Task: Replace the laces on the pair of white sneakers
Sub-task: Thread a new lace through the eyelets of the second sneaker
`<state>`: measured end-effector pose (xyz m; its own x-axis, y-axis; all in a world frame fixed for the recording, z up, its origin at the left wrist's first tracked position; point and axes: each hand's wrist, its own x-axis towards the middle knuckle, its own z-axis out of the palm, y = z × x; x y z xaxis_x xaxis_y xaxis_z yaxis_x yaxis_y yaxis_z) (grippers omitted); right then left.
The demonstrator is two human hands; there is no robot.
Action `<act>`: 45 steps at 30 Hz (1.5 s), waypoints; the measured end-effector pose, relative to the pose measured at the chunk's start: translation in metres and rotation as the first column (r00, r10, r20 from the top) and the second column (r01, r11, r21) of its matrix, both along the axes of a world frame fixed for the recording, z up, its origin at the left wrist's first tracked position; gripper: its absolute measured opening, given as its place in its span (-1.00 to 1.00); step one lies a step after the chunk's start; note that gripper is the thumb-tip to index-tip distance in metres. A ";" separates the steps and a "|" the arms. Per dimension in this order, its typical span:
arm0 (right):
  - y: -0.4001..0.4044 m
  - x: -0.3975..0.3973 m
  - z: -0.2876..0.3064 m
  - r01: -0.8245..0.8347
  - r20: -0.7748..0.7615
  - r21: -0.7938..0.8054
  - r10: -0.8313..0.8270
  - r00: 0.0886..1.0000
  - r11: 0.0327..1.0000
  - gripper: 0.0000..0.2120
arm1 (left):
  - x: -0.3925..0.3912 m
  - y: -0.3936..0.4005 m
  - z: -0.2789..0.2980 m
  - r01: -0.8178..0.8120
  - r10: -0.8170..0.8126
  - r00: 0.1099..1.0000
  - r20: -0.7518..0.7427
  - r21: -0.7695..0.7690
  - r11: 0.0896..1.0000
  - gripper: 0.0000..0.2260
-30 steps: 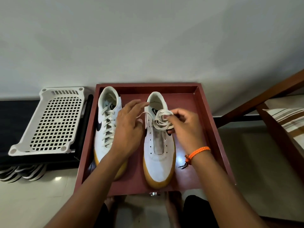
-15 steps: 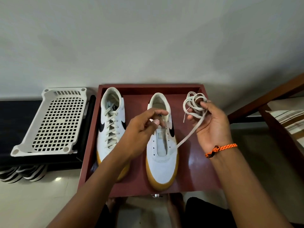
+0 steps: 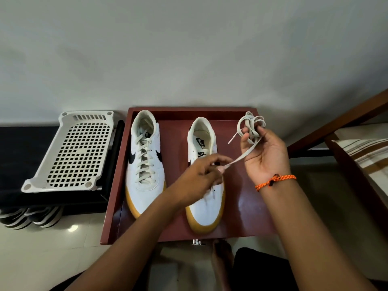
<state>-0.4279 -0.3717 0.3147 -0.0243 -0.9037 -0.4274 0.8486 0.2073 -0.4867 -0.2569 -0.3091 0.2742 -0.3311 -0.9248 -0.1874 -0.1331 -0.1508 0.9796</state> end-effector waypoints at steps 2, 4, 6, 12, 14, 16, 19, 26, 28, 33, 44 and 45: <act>-0.001 -0.006 -0.006 0.014 -0.322 0.048 0.002 0.947 0.999 -0.88 | 0.008 0.003 -0.002 -0.076 0.080 0.994 0.079 -0.057 0.995 -0.72; 0.005 -0.017 -0.015 -0.113 -0.856 0.145 0.181 0.484 0.983 -0.91 | 0.018 0.015 -0.003 -0.136 0.151 0.977 0.150 -0.107 0.985 -0.68; 0.025 -0.023 -0.017 -0.176 -0.922 0.336 0.284 -0.264 0.925 -0.81 | 0.022 0.030 -0.002 -0.166 0.192 0.964 0.186 -0.145 0.975 -0.63; 0.111 0.029 0.001 -0.600 -0.990 -0.119 -0.142 0.009 0.791 -0.68 | 0.005 0.070 0.012 -0.189 0.228 0.951 0.209 -0.193 0.963 -0.40; 0.134 0.042 -0.005 -0.711 -0.995 -0.095 -0.045 0.089 0.697 -0.62 | 0.004 0.079 0.014 -0.202 0.242 0.953 0.182 -0.213 0.956 -0.32; 0.134 0.045 -0.017 -0.724 -0.992 -0.030 0.066 0.104 0.689 -0.57 | 0.008 0.080 0.013 -0.195 0.243 0.946 0.212 -0.224 0.955 -0.25; 0.106 0.047 -0.026 -0.732 -0.980 0.144 0.196 -0.014 0.666 -0.59 | 0.023 0.071 0.009 -0.167 0.223 0.928 0.299 -0.202 0.965 -0.28; 0.075 0.027 -0.029 -0.716 -0.989 0.148 0.082 -0.125 0.683 -0.83 | 0.057 0.052 0.005 -0.118 0.190 0.856 0.481 -0.176 0.977 -0.77; 0.070 0.021 -0.031 -0.684 -0.989 0.134 0.050 -0.142 0.717 -0.81 | 0.058 0.045 0.006 -0.115 0.180 0.841 0.510 -0.158 0.981 -0.84; 0.065 0.012 -0.041 -0.587 -0.917 0.180 -0.081 -0.390 0.789 -0.81 | 0.047 0.037 0.009 -0.206 0.250 0.824 0.509 -0.141 0.968 -0.77; 0.072 0.027 -0.042 -0.689 -0.968 0.152 -0.035 -0.249 0.708 -0.86 | 0.035 0.037 0.008 -0.068 0.121 0.858 0.500 -0.122 0.990 -0.74; 0.071 0.025 -0.043 -0.683 -0.978 0.150 0.004 -0.211 0.715 -0.87 | 0.035 0.038 0.007 -0.070 0.123 0.848 0.515 -0.123 0.990 -0.73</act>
<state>-0.4029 -0.3010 0.2718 0.3232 -0.9451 -0.0485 -0.6610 -0.1888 -0.7262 -0.2218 -0.2711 0.2814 -0.1180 -0.9692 -0.2163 -0.6171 -0.0991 0.7806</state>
